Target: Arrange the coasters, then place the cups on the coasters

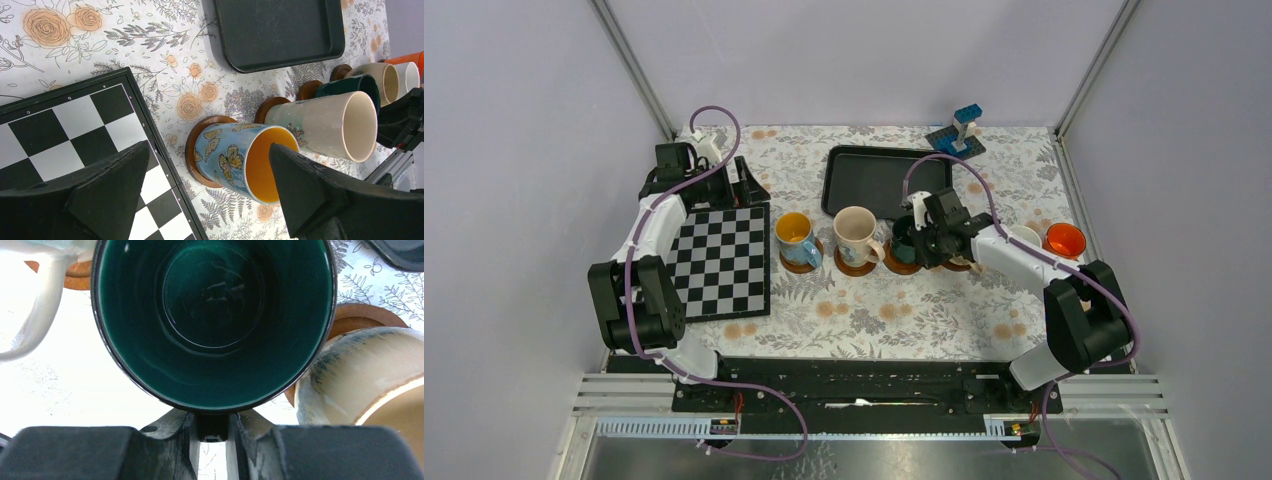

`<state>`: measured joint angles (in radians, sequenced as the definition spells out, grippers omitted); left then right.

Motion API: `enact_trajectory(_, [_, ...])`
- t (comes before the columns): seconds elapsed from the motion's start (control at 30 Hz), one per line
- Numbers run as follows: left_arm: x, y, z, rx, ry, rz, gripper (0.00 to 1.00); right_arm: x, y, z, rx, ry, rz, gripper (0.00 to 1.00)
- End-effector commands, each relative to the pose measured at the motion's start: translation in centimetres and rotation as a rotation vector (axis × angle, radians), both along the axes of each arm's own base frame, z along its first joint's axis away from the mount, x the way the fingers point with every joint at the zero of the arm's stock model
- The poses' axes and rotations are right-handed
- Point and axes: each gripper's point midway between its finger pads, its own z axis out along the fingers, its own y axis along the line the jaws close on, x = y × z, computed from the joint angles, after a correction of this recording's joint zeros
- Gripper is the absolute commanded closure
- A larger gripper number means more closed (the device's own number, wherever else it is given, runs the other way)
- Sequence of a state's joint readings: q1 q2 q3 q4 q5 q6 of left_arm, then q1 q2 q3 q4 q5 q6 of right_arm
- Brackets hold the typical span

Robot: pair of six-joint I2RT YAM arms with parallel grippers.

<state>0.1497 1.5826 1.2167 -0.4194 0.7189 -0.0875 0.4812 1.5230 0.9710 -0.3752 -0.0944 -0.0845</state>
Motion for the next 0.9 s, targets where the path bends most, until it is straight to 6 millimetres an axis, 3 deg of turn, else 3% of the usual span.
enact_trajectory(0.0, [1.0,0.4,2.0,0.014,-0.074,0.011,0.01,2.3,1.7,3.4,0.064,-0.169,0.024,1.00])
enact_trajectory(0.63, [0.9,0.4,1.6,0.018,-0.070,0.013,0.01,1.2,1.8,0.9,0.027,-0.146,0.042,1.00])
enact_trajectory(0.87, [0.8,0.4,1.5,0.016,-0.068,0.010,0.01,1.0,1.4,0.3,0.008,-0.139,0.036,0.89])
